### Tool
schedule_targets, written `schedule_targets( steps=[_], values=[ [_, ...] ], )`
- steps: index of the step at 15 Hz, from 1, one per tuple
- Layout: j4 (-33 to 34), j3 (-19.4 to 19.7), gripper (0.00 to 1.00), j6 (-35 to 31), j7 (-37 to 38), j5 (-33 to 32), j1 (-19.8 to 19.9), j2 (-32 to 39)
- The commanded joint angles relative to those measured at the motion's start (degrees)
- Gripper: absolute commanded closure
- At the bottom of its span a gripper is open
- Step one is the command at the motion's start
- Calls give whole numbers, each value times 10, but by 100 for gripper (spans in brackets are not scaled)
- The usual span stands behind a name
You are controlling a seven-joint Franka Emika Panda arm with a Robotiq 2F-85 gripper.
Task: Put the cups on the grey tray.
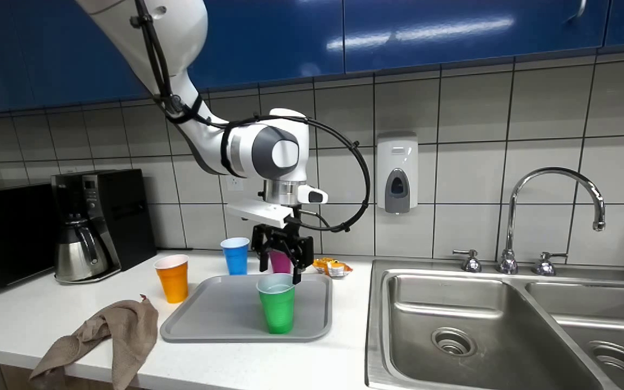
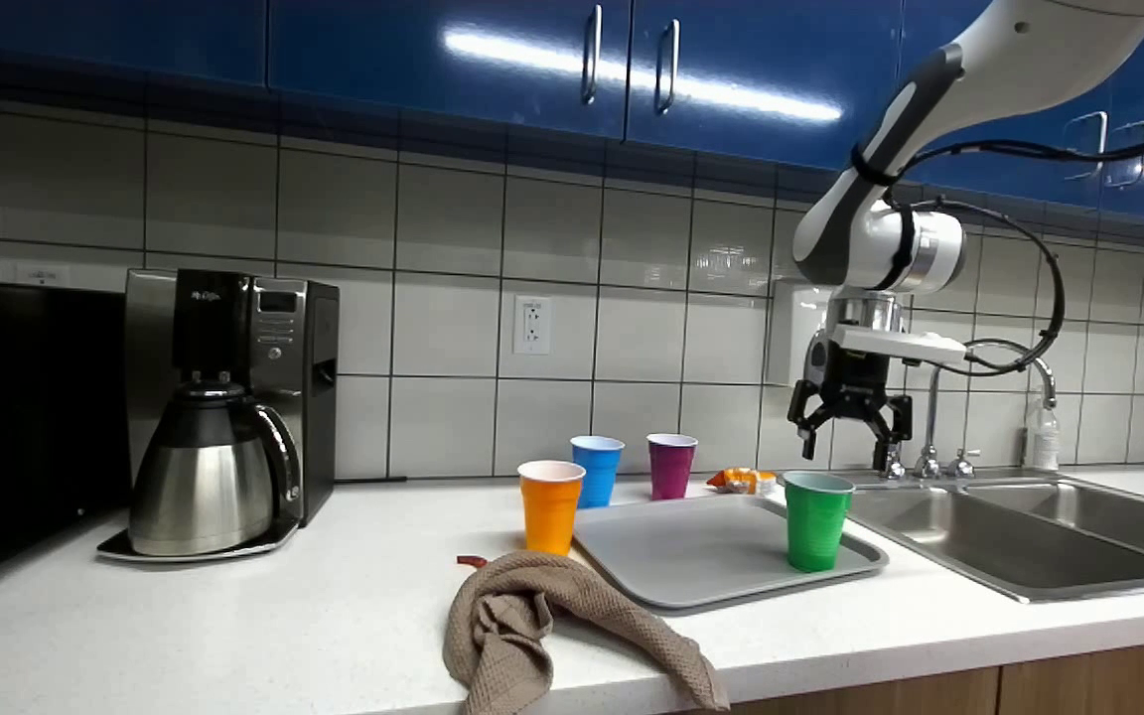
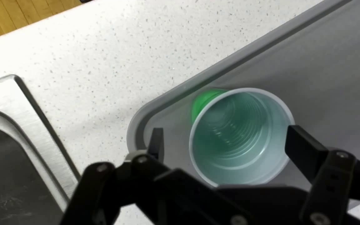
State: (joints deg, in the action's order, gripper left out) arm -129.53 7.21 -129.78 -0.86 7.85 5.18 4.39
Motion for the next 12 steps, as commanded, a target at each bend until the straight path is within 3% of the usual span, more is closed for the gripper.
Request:
schedule_targets(
  steps=[1, 4, 5, 12],
  values=[
    [-12, -7, 0, 30, -5, -61, -2, -44],
    [-16, -13, 0, 46, -28, -109, -7, -63],
    [-2, -10, 0, 30, -9, -86, -3, -35],
    [-3, -10, 0, 29, -9, -88, -3, -31]
  ],
)
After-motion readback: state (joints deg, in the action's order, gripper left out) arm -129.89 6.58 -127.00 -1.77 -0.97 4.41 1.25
